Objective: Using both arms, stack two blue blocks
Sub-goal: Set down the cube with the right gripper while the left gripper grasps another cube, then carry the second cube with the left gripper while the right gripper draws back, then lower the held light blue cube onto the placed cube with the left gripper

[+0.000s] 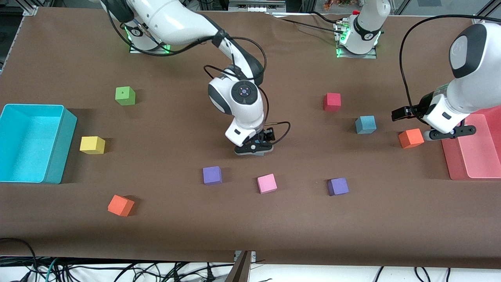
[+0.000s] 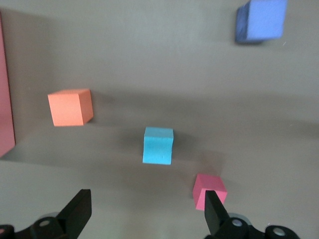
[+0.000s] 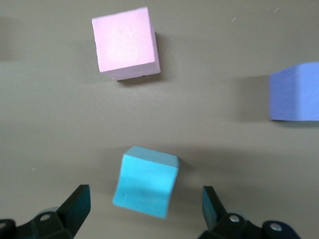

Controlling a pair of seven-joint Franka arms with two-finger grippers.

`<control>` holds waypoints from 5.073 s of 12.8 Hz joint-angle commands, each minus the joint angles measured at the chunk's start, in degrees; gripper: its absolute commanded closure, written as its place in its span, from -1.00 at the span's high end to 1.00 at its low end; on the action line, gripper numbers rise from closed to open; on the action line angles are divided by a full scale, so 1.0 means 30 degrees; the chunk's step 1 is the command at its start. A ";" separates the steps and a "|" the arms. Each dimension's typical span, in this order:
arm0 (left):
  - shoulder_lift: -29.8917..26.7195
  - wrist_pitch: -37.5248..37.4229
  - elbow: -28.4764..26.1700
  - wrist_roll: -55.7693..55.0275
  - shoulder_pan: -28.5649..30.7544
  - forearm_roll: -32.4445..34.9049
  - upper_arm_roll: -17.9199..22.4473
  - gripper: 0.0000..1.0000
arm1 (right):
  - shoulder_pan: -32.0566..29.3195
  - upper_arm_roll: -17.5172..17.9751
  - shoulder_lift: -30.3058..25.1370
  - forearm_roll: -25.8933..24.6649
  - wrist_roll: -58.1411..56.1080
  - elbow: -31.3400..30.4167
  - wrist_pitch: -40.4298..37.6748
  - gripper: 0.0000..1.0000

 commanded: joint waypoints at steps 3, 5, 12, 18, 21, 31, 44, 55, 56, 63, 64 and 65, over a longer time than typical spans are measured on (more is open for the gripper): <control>0.0527 0.5402 -0.4308 0.0153 -0.0220 0.0498 0.0045 0.98 | -0.1788 0.0906 -0.4892 0.1236 -0.4610 -0.6759 0.0860 0.98; 0.1024 0.8191 -0.6100 0.0182 -0.0278 0.0469 0.0045 1.00 | -0.2082 0.0789 -0.5771 0.3926 -0.7211 -0.7786 0.0920 0.98; 0.2724 1.3067 -0.9271 0.0212 -0.0278 0.0498 0.0045 1.00 | -0.2435 -0.0994 -0.6713 1.1894 -1.7021 -0.9370 0.1038 0.99; 0.3137 1.4182 -0.9975 0.0445 -0.0425 0.0498 0.0045 -0.96 | -0.2260 -0.2317 -0.6743 1.9772 -2.7742 -1.1856 0.4131 0.99; 0.2056 1.3134 -0.9187 0.0358 -0.0715 0.0498 -0.0013 -1.00 | -0.1676 -0.2317 -0.6248 2.5632 -3.3983 -1.3121 0.6804 0.99; 0.4887 0.4425 0.3490 -0.1745 -0.6070 -0.2607 -0.1683 -1.00 | 0.0494 -0.2317 -0.2614 4.1175 -5.0755 -1.2040 1.0237 0.99; 1.2832 0.5829 1.1266 -0.9983 -1.1909 -0.3018 -0.0365 -1.00 | 0.0964 -0.2610 -0.0503 4.3521 -5.5067 -0.9842 0.8889 0.99; 1.3830 0.7062 1.1266 -1.0277 -1.2905 -0.2873 0.0367 0.99 | 0.0993 -0.2727 -0.0151 4.3491 -5.5097 -0.9431 0.8450 0.99; 1.3830 0.7062 1.1266 -1.0276 -1.2934 -0.2872 0.0397 1.00 | 0.0964 -0.2727 -0.0151 4.3491 -5.5097 -0.9402 0.8450 0.99; 1.2634 0.6624 1.0976 -1.0509 -1.2848 -0.2930 0.0485 1.00 | 0.0993 -0.2814 -0.0413 4.3374 -5.4980 -0.9781 0.8450 0.99; 1.1962 0.6013 1.0712 -1.0540 -1.2731 -0.2930 0.0456 1.00 | 0.0993 -0.2786 -0.0734 4.3345 -5.4863 -1.0247 0.8450 0.99; 1.1317 0.5166 1.0535 -1.0511 -1.2526 -0.2959 0.0456 1.00 | 0.0993 -0.2786 -0.1288 4.3345 -5.4717 -1.0861 0.8450 0.99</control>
